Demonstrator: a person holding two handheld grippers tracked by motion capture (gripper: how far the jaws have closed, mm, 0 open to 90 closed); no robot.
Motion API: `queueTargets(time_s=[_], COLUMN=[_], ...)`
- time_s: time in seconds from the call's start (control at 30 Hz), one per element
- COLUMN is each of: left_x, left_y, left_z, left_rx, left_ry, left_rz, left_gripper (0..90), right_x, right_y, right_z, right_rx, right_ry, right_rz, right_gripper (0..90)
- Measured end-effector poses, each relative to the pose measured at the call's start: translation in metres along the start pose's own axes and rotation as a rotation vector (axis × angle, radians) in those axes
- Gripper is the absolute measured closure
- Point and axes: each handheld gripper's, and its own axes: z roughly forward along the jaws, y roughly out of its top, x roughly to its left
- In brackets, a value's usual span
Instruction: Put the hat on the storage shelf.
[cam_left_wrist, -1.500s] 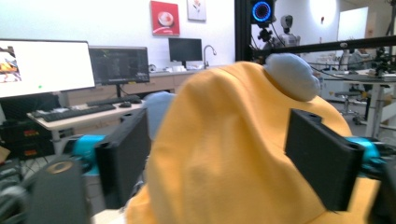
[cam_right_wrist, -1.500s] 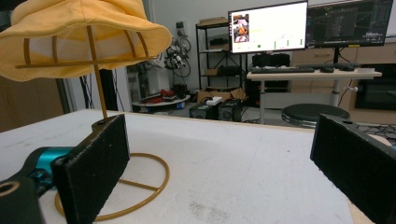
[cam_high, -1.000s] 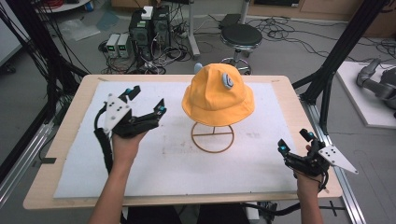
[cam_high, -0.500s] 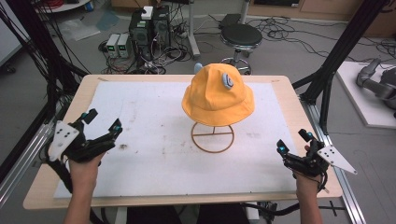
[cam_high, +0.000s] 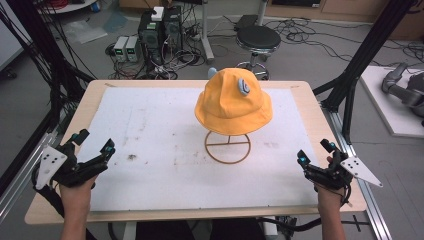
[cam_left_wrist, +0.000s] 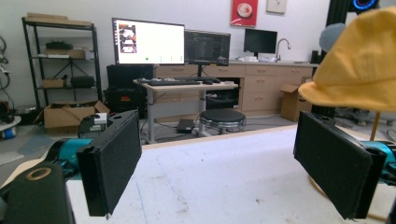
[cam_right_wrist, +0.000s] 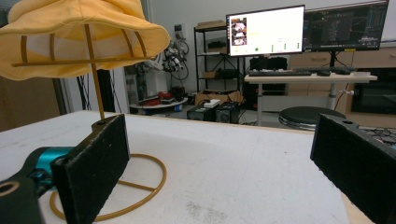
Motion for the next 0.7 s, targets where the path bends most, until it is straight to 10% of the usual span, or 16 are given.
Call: queueTargets(time_s=[0.7], left_x=[0.009], left_y=[-0.017], left_z=[-0.007], left_rx=[0.011], left_ry=[-0.005], left_rz=[-0.003], left_gripper=[15.6], right_x=[0.004], right_y=[-0.003], right_z=[0.004], right_rx=[0.031], right_ry=[0.009], right_rz=[-0.026], right_gripper=[4.2])
